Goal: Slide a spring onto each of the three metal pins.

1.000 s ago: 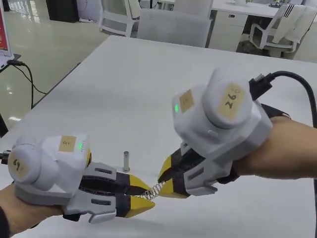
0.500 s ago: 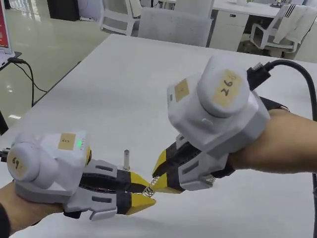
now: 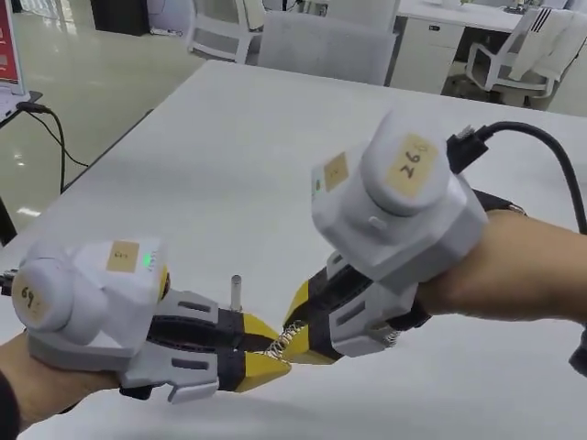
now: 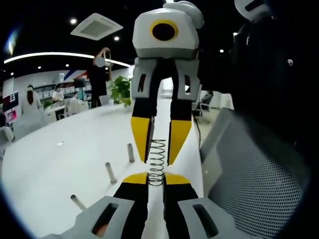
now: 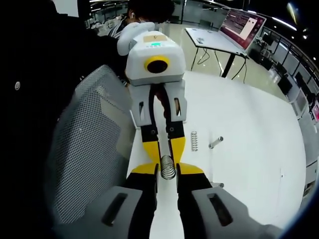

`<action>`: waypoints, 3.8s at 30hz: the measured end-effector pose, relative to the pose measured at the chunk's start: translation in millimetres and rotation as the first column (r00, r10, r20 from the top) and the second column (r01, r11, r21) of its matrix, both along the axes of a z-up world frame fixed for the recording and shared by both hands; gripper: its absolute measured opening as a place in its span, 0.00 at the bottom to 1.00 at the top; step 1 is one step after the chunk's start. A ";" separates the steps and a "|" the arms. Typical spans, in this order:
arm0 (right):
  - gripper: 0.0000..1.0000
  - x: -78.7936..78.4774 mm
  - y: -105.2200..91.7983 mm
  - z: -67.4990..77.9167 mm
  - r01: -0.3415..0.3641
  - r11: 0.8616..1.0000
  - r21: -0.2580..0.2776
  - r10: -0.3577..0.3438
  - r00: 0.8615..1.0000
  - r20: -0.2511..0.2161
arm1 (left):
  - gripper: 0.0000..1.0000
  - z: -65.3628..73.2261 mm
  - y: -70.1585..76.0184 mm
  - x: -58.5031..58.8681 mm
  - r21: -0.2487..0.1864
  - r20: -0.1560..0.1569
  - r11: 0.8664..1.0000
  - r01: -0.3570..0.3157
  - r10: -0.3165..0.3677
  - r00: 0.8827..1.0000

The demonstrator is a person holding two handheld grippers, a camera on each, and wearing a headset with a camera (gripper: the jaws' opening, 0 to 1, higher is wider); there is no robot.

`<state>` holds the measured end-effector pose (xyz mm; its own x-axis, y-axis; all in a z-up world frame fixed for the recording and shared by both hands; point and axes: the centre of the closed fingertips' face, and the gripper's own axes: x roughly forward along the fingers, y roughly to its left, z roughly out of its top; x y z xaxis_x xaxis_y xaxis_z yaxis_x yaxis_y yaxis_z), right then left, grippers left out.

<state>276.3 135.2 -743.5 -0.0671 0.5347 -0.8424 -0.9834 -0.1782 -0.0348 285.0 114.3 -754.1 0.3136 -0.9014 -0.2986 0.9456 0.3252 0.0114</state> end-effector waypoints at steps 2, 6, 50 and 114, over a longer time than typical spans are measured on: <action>0.10 -0.1 0.7 -0.4 0.000 1.000 0.003 0.000 1.000 -0.003 | 0.02 0.8 0.2 0.3 -0.004 0.001 1.000 -0.001 0.001 1.000; 0.09 0.8 1.2 -1.7 0.008 1.000 0.002 -0.008 1.000 -0.010 | 0.02 3.2 0.1 1.1 -0.014 0.004 1.000 -0.004 0.004 1.000; 0.08 22.1 -19.8 -4.7 0.059 0.997 -0.055 -0.058 0.998 0.029 | 0.34 -4.1 36.2 9.1 -0.036 -0.083 0.986 -0.165 0.161 0.983; 0.08 118.9 -32.6 -54.0 0.146 0.955 -0.260 -0.123 0.987 0.104 | 0.40 -11.4 44.0 1.1 -0.054 -0.105 0.967 -0.248 0.241 0.965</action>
